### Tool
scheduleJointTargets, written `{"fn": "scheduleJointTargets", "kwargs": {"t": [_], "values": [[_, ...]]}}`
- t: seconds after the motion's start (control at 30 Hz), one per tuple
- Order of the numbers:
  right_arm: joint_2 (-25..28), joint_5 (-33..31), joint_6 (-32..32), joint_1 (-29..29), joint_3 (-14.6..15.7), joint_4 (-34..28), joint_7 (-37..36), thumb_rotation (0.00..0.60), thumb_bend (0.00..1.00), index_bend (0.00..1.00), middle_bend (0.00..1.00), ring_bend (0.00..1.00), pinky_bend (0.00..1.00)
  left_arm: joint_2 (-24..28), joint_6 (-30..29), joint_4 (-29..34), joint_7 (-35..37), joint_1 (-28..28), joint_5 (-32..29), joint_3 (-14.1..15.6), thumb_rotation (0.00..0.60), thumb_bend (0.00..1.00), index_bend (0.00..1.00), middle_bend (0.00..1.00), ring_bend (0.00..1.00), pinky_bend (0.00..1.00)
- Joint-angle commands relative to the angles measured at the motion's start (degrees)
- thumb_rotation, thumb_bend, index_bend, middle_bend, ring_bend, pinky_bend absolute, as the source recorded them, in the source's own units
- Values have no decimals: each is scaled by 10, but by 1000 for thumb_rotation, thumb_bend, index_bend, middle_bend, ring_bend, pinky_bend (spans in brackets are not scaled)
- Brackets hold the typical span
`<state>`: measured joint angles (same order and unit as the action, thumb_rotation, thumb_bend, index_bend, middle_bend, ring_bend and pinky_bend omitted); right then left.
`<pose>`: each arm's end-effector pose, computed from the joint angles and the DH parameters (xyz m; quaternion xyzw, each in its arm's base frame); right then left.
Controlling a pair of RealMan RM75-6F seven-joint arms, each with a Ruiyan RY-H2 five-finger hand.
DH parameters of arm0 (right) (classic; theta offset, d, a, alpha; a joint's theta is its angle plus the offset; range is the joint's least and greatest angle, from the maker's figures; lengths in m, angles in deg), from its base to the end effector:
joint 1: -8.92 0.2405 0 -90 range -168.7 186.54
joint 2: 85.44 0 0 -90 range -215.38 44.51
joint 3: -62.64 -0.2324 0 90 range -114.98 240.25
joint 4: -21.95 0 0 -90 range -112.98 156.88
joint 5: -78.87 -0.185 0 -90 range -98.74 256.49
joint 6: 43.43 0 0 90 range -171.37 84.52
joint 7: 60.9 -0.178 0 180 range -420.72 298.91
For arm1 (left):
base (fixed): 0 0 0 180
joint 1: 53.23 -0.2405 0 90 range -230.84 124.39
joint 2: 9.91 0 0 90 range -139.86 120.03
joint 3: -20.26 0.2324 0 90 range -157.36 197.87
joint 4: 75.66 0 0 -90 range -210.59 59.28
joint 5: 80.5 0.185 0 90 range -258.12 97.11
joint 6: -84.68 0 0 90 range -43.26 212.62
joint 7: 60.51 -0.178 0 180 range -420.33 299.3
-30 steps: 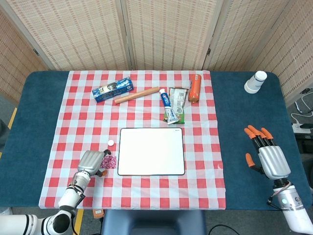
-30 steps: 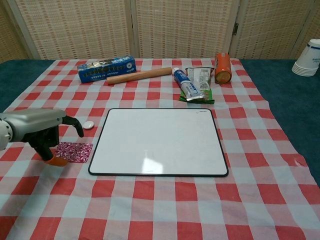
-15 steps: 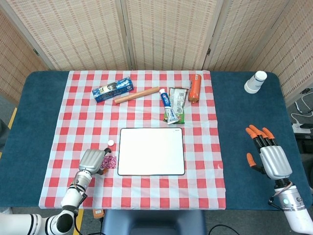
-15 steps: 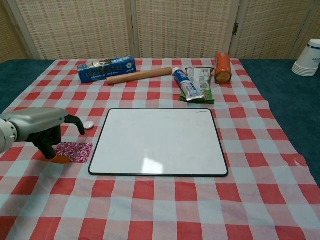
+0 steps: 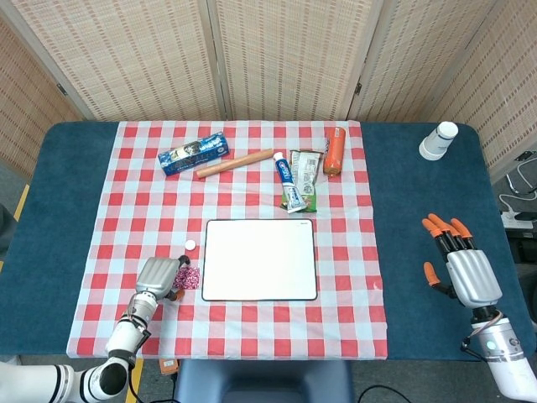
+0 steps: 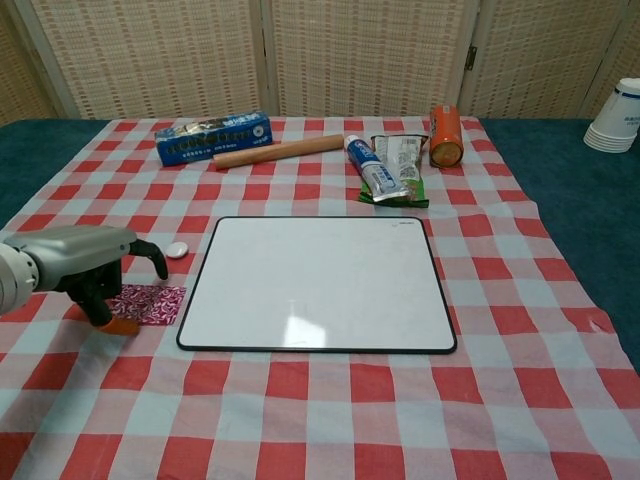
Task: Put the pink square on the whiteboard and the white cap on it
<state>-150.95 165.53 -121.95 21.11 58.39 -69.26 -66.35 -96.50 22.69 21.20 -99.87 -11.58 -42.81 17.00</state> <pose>-0.2554 -0.2496 0.1507 0.6203 -0.4026 0.4269 0.5204 -0.1794 0.3093 -0.0154 -0.7301 -0.4545 -0.2081 0.4659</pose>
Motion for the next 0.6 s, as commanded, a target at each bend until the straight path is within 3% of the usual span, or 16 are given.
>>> {"fn": "scheduleJointTargets", "kwargs": {"t": [0.03,0.6], "values": [[0,0,0,0,0,0,0,600,450,0,0,0,0,1,3,-2,0,1,-4,1,600,267,281,995,1000,1000],[1,1,0,0,1,1,-2,600,451,0,0,0,0,-4,11,-18,8,3,-14,1,600,281,328,1000,1000,1000]]}}
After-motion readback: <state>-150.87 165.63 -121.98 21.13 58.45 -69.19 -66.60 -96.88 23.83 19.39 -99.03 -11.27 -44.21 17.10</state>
